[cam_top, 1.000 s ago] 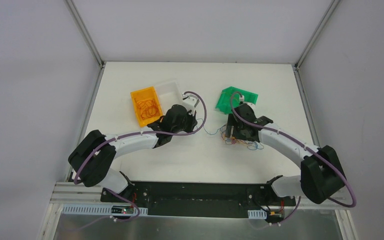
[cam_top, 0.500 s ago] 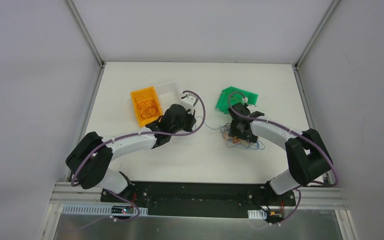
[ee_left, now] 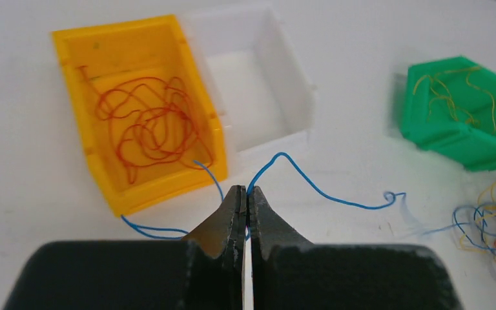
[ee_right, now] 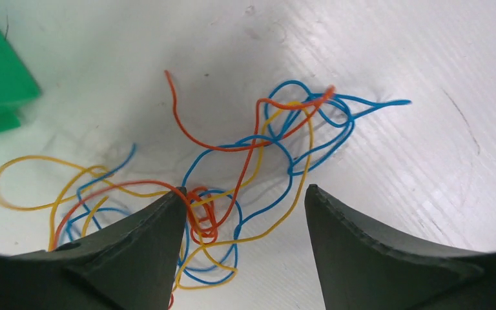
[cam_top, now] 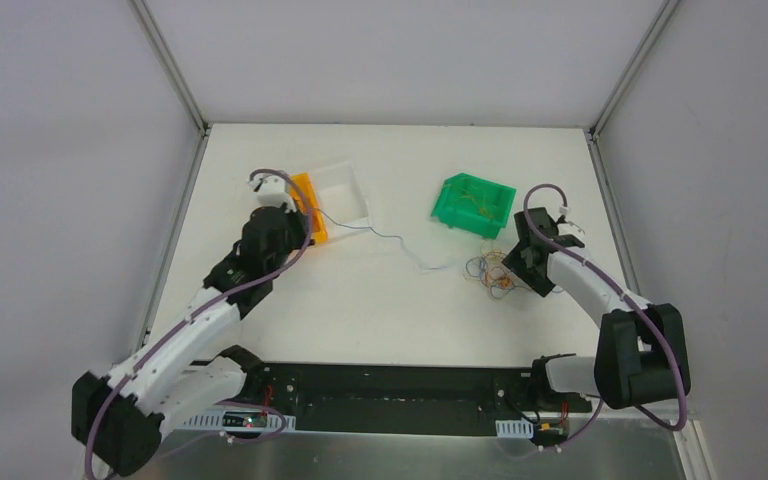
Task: Untangle the cables
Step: Untie the cable, then place the cable in the bin.
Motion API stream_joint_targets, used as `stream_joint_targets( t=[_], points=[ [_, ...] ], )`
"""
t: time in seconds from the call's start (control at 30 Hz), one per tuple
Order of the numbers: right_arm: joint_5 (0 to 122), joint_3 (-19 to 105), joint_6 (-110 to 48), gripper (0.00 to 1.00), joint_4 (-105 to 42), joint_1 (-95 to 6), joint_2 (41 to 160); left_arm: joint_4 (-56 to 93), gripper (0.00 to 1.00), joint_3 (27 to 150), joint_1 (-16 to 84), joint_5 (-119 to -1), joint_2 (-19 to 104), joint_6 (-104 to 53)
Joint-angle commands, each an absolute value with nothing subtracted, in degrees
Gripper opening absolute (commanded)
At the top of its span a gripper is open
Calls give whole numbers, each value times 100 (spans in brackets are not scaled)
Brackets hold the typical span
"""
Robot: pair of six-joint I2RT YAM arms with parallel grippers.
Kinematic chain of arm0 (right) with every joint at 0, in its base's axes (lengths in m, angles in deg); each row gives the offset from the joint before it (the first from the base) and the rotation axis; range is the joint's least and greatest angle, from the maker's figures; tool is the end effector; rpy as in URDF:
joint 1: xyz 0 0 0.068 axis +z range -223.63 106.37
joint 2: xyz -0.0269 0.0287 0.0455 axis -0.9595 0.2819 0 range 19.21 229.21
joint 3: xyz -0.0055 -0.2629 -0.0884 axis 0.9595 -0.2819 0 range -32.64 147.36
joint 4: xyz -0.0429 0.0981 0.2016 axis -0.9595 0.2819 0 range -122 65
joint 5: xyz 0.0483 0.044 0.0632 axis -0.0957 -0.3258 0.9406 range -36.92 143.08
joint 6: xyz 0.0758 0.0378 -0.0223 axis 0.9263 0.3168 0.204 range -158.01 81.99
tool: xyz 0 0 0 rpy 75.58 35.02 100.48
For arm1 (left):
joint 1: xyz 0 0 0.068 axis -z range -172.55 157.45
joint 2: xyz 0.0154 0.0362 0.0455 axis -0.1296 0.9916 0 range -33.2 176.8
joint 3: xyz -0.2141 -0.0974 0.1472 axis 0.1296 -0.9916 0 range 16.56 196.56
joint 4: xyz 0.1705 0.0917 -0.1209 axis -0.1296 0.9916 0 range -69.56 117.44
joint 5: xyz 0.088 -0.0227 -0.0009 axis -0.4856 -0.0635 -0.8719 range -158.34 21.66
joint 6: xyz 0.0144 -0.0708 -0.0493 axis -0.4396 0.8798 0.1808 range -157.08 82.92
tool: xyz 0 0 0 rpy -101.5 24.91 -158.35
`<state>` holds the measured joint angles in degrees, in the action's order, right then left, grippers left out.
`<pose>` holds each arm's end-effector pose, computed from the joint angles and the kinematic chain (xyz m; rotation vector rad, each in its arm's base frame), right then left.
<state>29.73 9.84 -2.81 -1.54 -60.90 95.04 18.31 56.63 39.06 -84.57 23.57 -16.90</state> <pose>0.2272 0.0197 0.1788 0.6181 2.4809 -0.2410 0.2105 -0.1042 0.2984 -0.0184 1.8314 -0.3812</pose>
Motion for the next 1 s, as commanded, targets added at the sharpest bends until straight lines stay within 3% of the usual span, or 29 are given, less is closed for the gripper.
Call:
stream_joint_targets(
  t=[0.0,0.27,0.53,0.97],
  points=[
    [3162,833,-101,69,-184,-6400,9209,3062,0,5453,3534,-9116,1050,-1135],
    [3346,761,-146,69,-258,-6494,8865,4495,0,6350,3516,-9981,382,-982],
    [5049,533,-1069,82,-993,-6451,8048,4511,0,6999,3516,-8456,415,-1368],
    [5402,784,-1221,86,-1070,-6386,7773,4398,0,8315,3514,-7353,1456,-1595]
  ],
)
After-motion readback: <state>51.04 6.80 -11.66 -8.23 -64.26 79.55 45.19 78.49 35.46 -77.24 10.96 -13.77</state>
